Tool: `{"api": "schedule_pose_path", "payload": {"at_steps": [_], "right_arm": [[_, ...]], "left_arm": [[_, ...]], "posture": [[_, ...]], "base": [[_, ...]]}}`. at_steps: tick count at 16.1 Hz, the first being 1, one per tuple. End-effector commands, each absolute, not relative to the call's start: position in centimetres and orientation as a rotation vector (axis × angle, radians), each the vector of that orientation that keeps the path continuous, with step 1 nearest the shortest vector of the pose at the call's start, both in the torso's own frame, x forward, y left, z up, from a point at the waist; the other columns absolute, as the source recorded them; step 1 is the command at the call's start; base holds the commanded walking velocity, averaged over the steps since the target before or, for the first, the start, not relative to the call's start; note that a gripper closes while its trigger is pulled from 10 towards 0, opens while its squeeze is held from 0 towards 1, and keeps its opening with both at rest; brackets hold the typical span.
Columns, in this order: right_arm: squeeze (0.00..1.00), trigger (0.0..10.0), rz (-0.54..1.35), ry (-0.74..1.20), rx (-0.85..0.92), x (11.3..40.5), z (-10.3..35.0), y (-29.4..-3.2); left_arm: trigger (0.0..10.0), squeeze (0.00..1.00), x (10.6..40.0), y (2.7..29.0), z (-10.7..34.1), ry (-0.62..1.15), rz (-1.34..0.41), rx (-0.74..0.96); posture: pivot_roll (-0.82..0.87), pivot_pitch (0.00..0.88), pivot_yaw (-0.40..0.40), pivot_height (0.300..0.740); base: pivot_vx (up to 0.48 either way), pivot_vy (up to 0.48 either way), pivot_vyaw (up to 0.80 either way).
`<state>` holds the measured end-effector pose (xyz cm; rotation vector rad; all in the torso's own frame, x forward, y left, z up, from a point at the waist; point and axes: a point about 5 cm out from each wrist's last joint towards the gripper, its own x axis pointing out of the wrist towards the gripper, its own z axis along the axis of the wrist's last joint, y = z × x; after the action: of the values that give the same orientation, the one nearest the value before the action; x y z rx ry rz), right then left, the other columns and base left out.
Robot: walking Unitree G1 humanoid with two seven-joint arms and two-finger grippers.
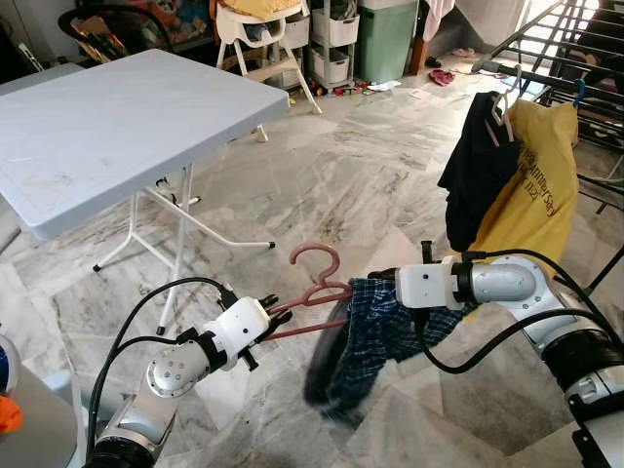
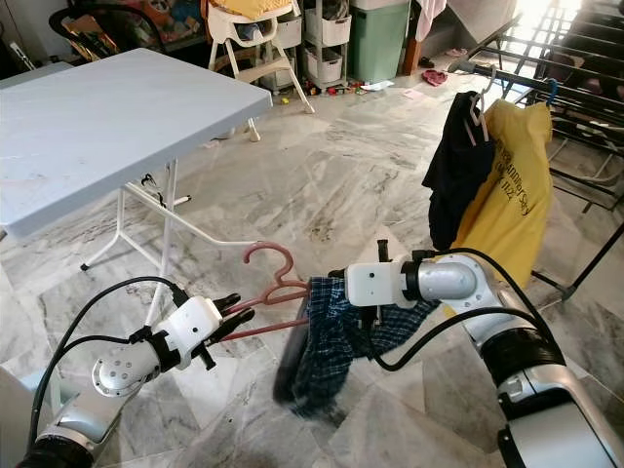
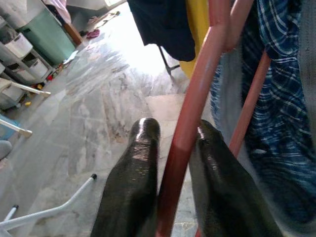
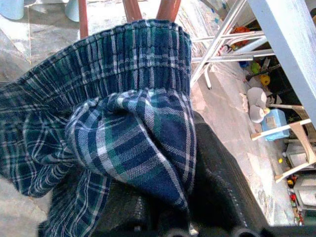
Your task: Hang hanger
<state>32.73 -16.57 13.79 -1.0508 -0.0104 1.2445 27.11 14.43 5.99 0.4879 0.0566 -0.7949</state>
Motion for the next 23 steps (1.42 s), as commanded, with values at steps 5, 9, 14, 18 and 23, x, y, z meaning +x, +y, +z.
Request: {"api": "schedule_pose_path", "payload": {"at_steps": [5, 9, 14, 18, 23], "right_arm": [[0.00, 10.0, 1.234, -0.084, -1.065, 33.2, 14.8, -15.9], [0.00, 10.0, 1.242, -0.088, -1.083, 33.2, 14.8, -16.1], [0.00, 10.0, 1.266, -0.094, -1.104, 33.1, 14.6, -15.9], [1.00, 10.0, 1.294, -0.073, -1.061, 33.0, 14.3, -15.9], [1.00, 10.0, 1.332, 0.010, -0.989, 32.9, 14.1, -16.6]], "left_arm": [[0.0, 0.00, 26.3, 14.5, 5.0, 0.155, -0.901, 0.430], [0.0, 0.00, 25.8, 14.2, 4.8, 0.188, -0.969, 0.387], [0.0, 0.00, 25.3, 13.9, 4.8, 0.218, -0.996, 0.283], [0.0, 0.00, 25.3, 13.9, 4.6, 0.230, -0.997, 0.291], [0.0, 0.00, 25.8, 14.5, 4.6, 0.212, -0.932, 0.345]], "posture": [[-0.06, 0.000, 0.077, 0.740], [-0.06, 0.000, 0.077, 0.740], [-0.05, 0.000, 0.073, 0.740], [-0.05, 0.000, 0.068, 0.740], [-0.05, 0.000, 0.059, 0.740]], "base": [[0.000, 0.000, 0.00], [0.000, 0.000, 0.00], [0.000, 0.000, 0.00], [0.000, 0.000, 0.00], [0.000, 0.000, 0.00]]}}
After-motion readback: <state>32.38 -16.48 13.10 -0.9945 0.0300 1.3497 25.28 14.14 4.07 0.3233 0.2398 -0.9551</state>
